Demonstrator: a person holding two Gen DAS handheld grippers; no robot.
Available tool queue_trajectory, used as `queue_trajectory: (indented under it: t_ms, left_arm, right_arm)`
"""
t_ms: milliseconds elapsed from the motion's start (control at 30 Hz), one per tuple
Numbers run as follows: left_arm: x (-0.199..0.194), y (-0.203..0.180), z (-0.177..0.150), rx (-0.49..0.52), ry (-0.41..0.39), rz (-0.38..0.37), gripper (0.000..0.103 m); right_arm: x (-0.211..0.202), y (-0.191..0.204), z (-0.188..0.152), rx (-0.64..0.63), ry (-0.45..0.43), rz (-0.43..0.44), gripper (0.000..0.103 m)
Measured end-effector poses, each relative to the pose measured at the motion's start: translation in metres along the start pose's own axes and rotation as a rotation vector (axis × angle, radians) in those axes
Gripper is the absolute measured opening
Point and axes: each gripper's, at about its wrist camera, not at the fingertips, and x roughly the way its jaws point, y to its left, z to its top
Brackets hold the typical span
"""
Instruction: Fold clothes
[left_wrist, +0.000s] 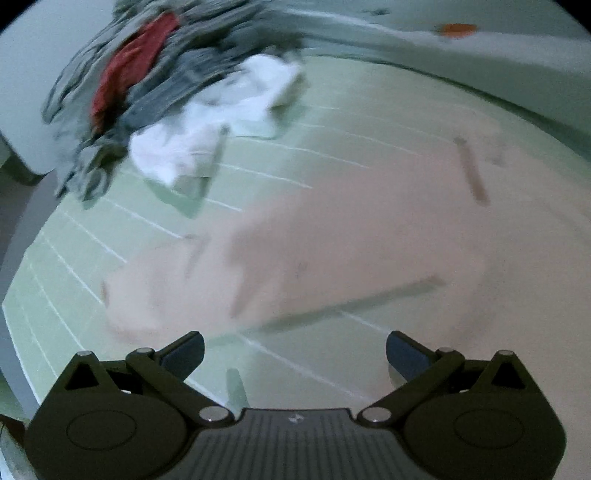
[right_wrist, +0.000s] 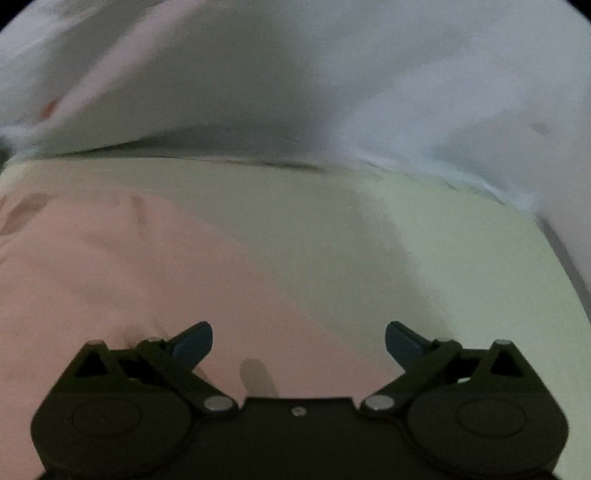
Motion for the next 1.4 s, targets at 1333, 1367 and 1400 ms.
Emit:
queue_trajectory:
  t_ms: [1333, 1367, 1400]
  left_arm:
    - [0.023, 0.141, -0.004, -0.271, 0.035, 0.149, 0.103]
    - [0.024, 0.147, -0.005, -0.272, 0.037, 0.139, 0.103]
    - [0.026, 0.153, -0.006, -0.277, 0.035, 0.122, 0.103]
  right_arm:
    - [-0.077, 0.042, -0.051, 0.095, 0.042, 0.053, 0.096]
    - [-0.085, 0.048, -0.064, 0.089, 0.055, 0.051, 0.096]
    - [-0.093, 0.055, -0.076, 0.081, 0.067, 0.049, 0.096]
